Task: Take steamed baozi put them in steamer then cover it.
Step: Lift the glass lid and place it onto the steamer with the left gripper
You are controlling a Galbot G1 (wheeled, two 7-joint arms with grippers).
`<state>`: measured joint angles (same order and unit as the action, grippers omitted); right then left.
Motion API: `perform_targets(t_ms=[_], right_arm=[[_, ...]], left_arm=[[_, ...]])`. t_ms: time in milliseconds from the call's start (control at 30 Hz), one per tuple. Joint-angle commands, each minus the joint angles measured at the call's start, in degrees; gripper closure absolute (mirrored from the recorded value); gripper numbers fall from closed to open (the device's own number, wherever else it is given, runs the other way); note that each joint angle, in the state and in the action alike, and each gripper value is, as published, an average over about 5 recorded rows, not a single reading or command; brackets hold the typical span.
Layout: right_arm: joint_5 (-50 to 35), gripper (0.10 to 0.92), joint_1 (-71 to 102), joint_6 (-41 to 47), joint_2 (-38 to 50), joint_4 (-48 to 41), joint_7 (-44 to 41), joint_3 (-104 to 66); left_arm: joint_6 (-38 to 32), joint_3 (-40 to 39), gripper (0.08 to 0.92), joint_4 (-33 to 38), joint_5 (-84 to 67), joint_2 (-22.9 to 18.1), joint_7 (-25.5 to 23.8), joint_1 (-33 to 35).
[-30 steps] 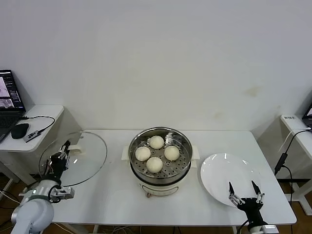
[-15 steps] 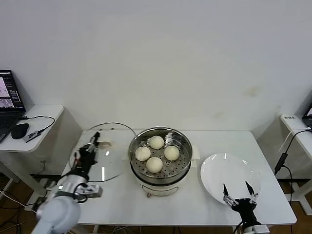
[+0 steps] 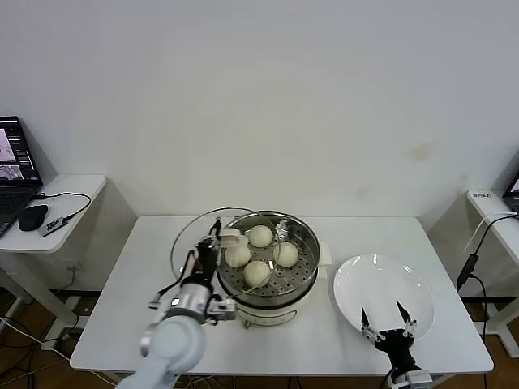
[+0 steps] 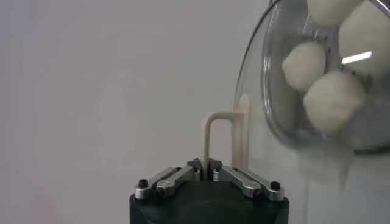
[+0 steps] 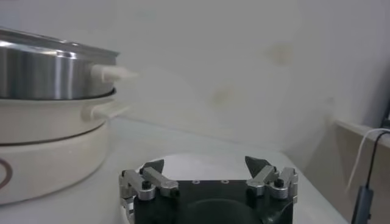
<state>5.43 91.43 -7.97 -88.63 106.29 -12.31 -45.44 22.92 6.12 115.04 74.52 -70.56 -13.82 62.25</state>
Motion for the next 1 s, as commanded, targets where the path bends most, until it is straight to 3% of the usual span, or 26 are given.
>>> perform_targets(t_ms=[33, 500, 1000], right_arm=[[1.5, 0.203, -0.4, -0.1, -0.1, -0.8, 0.0, 1.1], [2.2, 0.203, -0.1, -0.2, -0.5, -1.1, 0.0, 1.5], [2.6, 0.203, -0.1, -0.4, -0.8, -1.5, 0.0, 2.2]], left_arm=[[3.1, -7.9, 0.859, -5.7, 11.9, -9.9, -5.1, -7.2], [3.9, -9.4, 0.859, -10.2, 14.5, -13.8, -6.4, -8.7], [3.0, -9.1, 0.859, -12.1, 15.7, -14.5, -5.3, -7.4]])
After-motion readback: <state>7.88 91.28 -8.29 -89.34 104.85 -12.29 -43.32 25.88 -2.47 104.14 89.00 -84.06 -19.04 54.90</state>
